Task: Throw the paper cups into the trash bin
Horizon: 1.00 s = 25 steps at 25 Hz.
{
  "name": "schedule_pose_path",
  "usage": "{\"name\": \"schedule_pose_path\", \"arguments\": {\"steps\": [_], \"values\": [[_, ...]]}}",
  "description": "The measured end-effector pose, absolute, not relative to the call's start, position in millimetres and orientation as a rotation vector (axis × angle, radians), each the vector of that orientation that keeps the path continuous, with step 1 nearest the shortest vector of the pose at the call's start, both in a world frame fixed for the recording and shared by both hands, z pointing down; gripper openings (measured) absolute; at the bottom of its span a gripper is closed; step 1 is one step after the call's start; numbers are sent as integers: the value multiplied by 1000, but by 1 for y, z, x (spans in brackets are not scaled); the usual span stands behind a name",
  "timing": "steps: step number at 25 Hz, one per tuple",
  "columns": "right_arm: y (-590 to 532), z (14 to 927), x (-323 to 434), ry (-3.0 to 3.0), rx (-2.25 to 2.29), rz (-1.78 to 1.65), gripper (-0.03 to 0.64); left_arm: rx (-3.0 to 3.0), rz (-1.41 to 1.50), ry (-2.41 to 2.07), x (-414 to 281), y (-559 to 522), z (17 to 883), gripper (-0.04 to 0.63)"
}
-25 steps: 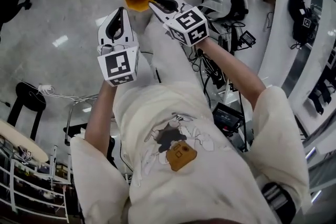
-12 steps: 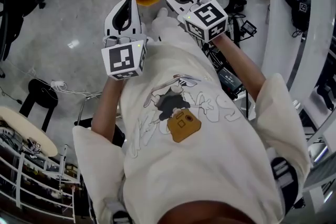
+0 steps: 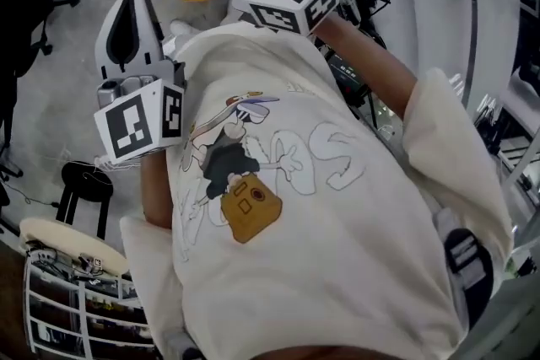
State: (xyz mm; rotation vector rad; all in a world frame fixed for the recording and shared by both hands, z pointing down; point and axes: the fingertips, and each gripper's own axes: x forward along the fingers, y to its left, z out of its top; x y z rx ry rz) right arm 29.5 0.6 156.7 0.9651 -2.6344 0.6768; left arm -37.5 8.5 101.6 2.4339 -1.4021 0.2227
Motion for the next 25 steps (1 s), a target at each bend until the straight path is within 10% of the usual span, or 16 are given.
{"name": "schedule_pose_path", "arguments": {"steps": [25], "values": [[48,174,20,-2631,855,788,8,2419,221,-1346,-19,20,126,3]]}}
